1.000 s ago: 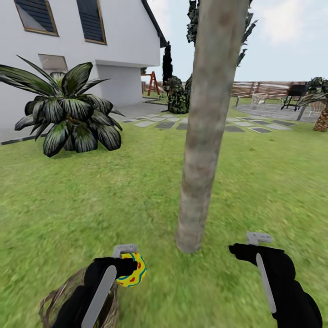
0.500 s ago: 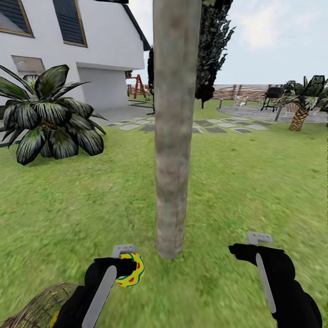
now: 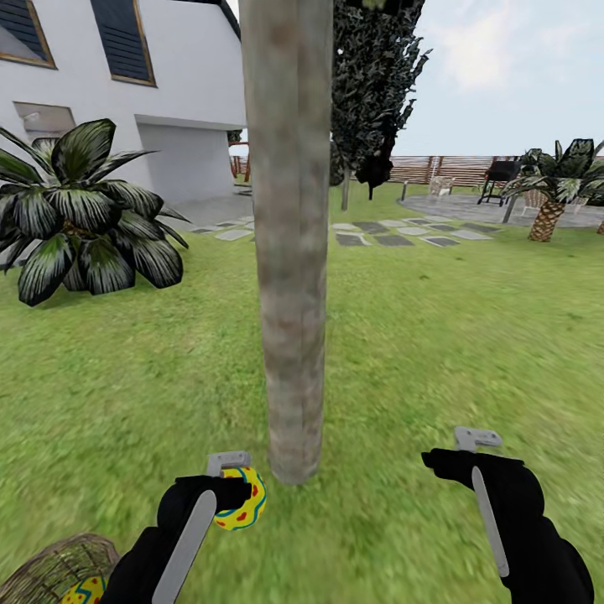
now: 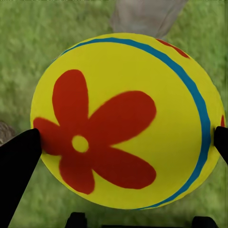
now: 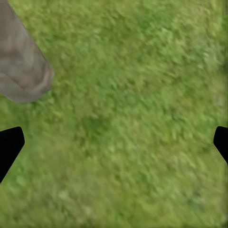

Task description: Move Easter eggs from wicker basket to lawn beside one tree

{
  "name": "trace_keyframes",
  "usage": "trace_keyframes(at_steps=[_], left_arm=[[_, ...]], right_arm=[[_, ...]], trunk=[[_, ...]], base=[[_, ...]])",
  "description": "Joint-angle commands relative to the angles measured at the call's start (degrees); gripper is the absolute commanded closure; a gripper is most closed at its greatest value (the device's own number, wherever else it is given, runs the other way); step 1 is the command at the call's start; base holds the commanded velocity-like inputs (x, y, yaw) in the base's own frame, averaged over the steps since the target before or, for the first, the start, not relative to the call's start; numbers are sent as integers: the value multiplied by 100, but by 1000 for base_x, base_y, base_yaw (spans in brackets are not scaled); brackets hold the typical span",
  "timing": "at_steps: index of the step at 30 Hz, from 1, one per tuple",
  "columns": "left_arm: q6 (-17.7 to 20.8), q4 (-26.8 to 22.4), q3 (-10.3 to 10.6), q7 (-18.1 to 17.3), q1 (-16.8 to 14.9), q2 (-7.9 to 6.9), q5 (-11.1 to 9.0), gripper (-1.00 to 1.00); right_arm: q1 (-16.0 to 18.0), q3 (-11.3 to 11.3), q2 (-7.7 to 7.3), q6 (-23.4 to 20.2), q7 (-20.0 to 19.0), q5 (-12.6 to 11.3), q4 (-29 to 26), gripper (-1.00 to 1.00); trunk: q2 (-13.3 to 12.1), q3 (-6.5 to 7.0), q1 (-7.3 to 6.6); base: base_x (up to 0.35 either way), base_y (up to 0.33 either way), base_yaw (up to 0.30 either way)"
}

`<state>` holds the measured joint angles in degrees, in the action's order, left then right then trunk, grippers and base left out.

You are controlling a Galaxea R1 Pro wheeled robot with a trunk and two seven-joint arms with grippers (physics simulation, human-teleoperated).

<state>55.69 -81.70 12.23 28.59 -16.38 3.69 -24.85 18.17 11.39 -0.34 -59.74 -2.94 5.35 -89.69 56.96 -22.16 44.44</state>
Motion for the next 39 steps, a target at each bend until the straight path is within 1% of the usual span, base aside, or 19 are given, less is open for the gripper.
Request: trace_keyframes(at_steps=[1, 7, 11, 18, 25, 30, 33, 36, 39], left_arm=[[3, -3, 2, 59, -5, 0, -58, 100], [-65, 3, -1, 59, -5, 0, -56, 100], [-77, 24, 5, 59, -6, 0, -56, 100], [-108, 334, 7, 61, -6, 1, -55, 100], [-193, 422, 15, 165, -6, 1, -55, 100], [-205, 455, 27, 186, -6, 3, -50, 100], [-264, 609, 98, 206, -7, 4, -48, 100], [-343, 727, 183, 214, -12, 8, -47, 100], [-368, 764, 214, 222, -14, 9, -47, 100]], right_arm=[[4, -3, -1, -26, -31, 52, -5, -100], [7, -19, 5, -26, -31, 49, -5, -100], [6, -22, 7, -26, -31, 46, -5, -100], [3, -22, 6, -26, -31, 45, -5, -100], [5, -22, 4, -26, -31, 45, -5, -100], [6, -22, 6, -26, -31, 45, -5, -100], [5, -22, 7, -26, -31, 47, -5, -100], [4, -22, 8, -26, -31, 45, -5, -100], [6, -22, 8, -26, -31, 47, -5, -100]], trunk=[[5, -7, 1], [5, -2, 1], [5, 23, 1], [5, 77, 1], [5, 112, 1], [5, 114, 1], [5, 115, 1], [5, 120, 1], [5, 129, 1]], base=[[17, -64, 0], [6, -196, -5], [1, -271, -121], [-96, -274, -181], [-33, -294, -123], [-3, -309, -15], [0, -313, 44], [0, -313, 168], [0, -314, 244]])
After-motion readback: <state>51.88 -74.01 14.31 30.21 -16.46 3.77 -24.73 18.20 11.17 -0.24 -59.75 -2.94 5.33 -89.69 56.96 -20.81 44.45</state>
